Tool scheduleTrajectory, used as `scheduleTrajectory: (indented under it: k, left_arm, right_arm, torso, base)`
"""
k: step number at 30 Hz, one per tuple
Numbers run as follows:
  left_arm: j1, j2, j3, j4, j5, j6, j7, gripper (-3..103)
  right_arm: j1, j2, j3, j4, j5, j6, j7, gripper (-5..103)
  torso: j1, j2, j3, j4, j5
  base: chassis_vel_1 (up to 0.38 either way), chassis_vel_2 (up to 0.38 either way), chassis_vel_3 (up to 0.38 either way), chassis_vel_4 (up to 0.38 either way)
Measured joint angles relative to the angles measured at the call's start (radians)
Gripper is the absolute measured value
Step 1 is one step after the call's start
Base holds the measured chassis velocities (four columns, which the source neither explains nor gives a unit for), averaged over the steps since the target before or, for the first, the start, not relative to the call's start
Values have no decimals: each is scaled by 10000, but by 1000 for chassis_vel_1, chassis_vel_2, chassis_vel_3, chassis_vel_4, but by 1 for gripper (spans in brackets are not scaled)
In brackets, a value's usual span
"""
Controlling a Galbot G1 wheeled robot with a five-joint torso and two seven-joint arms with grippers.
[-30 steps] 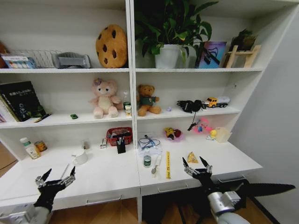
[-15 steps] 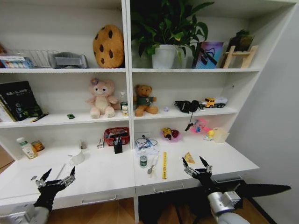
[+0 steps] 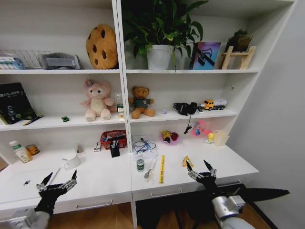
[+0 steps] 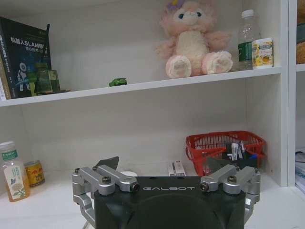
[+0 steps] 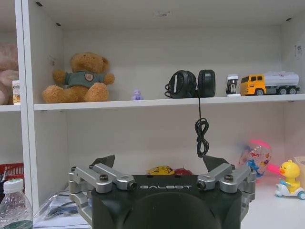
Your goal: Organize the objects on the table.
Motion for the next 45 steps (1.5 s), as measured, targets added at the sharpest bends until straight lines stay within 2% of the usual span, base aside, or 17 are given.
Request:
scheduleTrajectory:
  k: [15,17,20,21,24,26,28,31,35,40,45]
  left_arm:
    - [0,-1,0,0,0,0,0,100]
    - [0,0,0,0,0,0,0,100]
    - [0,0,0,0,0,0,0,100]
    - [0,0,0,0,0,0,0,100]
    - [0,0,-1,0,0,0,-2,100]
    - [-1,0,-1,0,0,0,-1,100]
    - [0,0,-1,0,0,0,-2,100]
    - [0,0,-1,0,0,0,-1,100]
    - [0,0,0,0,0,0,-1,100]
    - [0,0,0,0,-1,0,-1,100]
    - [0,0,-1,0,0,0,-1,100]
  right_arm:
    - [130,-39,-122,-87,14,0,3,100]
    - [413,-139,-389,-289,72,-7,24,100]
    - [1489,-529,-1379,-1039,301,-51,116,100]
    - [1489,-529,-1379,-1039,301,-51,116,100]
    - [2654,-947,-2425,-1858,550,-102,218,100]
    - [2930,-1042,-2667,-2048,609,-111,246,100]
    - [3813,-1359,-3472,-2666,795,-156,324,100]
    - [4367,-1562,-3971,-3050,912,-182,370,100]
    - [4461,-1597,-4057,-3122,937,-189,387,100]
    - [4464,-1627,-4106,-3096,944,-235,396,100]
    - [4139,-1808,-4114,-2230,927,-627,428,100]
  torso:
    - [0,0,1,-1,1]
    - [-1,1,0,-5,0]
    - [0,0,1,4,4]
    - [0,0,1,4,4]
    - [1,-1,2,3,4]
    - [1,0,1,3,4]
    - [0,0,1,2,4]
    - [1,-1,2,7,4]
    - [2,-1,2,-1,2]
    - [1,0,1,0,4]
    - [2,-1,1,1,3]
  base:
    - [0,0,0,0]
    - [0,0,0,0]
    - [0,0,0,0]
    - [0,0,0,0]
    - [0,0,0,0]
    - [0,0,0,0]
    - [0,0,0,0]
    - [0,0,0,0]
    - [0,0,0,0]
    - [0,0,0,0]
    - [0,0,0,0]
